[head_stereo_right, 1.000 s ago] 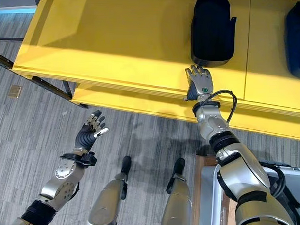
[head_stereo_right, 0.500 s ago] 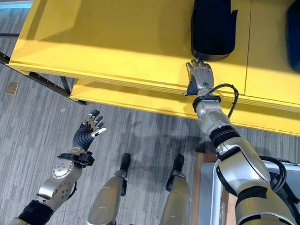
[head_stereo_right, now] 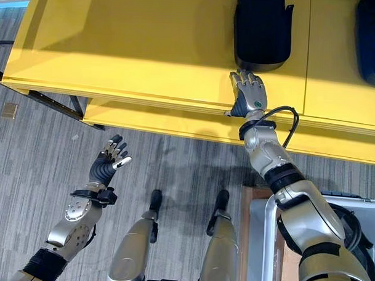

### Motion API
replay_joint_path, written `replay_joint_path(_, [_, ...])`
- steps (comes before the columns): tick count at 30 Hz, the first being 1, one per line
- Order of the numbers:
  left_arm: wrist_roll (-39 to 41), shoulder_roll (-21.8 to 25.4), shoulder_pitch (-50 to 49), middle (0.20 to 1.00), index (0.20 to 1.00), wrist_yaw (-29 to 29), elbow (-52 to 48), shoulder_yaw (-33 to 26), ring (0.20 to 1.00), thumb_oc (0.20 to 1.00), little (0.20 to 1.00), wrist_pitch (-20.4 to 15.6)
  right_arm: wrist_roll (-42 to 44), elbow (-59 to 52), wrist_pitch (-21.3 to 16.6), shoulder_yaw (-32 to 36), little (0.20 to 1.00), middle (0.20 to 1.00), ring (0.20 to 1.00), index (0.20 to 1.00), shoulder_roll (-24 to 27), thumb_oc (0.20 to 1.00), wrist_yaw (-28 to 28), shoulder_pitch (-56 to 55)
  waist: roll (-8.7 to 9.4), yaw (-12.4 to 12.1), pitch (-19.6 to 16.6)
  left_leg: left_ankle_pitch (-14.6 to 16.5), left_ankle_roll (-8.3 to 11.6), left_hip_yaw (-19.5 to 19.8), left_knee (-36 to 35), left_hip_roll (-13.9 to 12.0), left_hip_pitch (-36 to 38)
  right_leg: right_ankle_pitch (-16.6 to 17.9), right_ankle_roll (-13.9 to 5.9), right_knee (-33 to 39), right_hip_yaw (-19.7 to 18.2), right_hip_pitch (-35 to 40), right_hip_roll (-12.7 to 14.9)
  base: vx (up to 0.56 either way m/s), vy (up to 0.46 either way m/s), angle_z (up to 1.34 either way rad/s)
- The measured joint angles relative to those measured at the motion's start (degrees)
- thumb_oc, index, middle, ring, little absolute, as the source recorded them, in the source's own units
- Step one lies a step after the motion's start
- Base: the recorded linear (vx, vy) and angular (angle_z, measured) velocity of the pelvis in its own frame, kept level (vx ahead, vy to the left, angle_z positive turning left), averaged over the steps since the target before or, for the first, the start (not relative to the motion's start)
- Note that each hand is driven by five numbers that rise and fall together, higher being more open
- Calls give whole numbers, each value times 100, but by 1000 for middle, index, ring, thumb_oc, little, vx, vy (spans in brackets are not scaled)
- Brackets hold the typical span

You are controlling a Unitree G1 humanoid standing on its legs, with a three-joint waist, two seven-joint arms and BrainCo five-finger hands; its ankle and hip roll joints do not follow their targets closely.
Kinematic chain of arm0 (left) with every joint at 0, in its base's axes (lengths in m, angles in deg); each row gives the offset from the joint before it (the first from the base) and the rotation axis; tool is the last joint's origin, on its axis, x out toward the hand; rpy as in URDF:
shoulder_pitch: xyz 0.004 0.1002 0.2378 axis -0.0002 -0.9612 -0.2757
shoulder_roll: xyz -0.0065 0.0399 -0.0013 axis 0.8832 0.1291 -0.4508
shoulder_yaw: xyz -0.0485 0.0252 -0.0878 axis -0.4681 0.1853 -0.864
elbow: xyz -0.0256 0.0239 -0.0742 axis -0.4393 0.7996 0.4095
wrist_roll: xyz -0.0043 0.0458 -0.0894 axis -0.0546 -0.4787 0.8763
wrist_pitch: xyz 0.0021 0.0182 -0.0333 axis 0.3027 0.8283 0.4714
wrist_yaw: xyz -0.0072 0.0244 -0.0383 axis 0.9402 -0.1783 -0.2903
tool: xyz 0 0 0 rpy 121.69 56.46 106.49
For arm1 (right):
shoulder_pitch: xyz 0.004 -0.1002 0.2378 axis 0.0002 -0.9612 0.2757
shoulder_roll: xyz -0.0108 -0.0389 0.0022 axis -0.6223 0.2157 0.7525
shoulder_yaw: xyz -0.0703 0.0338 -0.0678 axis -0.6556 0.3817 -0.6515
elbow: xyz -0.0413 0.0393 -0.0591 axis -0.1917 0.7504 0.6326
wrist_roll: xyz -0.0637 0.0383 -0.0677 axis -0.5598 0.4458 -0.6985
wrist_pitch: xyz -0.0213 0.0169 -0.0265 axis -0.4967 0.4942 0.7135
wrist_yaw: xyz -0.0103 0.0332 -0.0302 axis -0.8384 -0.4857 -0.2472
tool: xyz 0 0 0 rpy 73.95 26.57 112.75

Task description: Move parts from the plastic box to the shelf.

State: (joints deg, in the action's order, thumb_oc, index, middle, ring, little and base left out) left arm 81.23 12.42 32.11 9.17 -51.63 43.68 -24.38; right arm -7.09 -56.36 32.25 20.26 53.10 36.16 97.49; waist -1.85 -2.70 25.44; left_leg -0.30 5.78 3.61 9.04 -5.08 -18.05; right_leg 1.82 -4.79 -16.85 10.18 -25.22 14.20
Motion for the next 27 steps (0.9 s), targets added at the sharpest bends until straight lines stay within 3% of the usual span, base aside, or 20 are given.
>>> replay_joint_path(4, [-13,8,-1,1000,1000,2,-10,-107,1000,1000,1000,0,46,-888,-177,317,1000,1000,1000,1000,116,1000,-115,-571,32,18,1,38,-31,11,0,1,141,-17,-12,31,29,182,6,7,6,3])
replay_joint_path(14, [-103,-15,-417,1000,1000,-12,-20,-303,1000,1000,1000,41,954,-2909,-772,1115,1000,1000,1000,1000,181,1000,-667,-1927,377,167,-159,70,-44,13,-104,-23,452,36,-67,332,88,599,-27,29,13,0])
replay_joint_path(21, [-106,-44,-858,1000,1000,-105,-21,-493,1000,1000,1000,169,2482,-4070,-1224,1540,1000,1000,1000,1000,172,1000,-1303,-3165,677,257,-823,180,-62,-23,-218,0,798,223,-147,967,170,1202,-64,78,70,-1])
replay_joint_path(25, [-114,-100,-1070,1000,1000,-254,-18,-443,1000,1000,1000,250,3882,-4253,-1340,1559,1000,1000,1000,1000,-22,1000,-1834,-4159,753,260,-1270,529,-202,-168,67,210,1097,254,-223,1178,84,1635,50,50,209,-11])
replay_joint_path(27, [-135,-83,-1007,1000,1000,-276,-23,-451,1000,1000,1000,267,3930,-4316,-1338,1982,1000,1000,1000,1000,-121,1000,-1857,-4645,712,311,-1426,893,-367,-237,706,423,913,221,-336,1190,34,1794,297,-14,379,0])
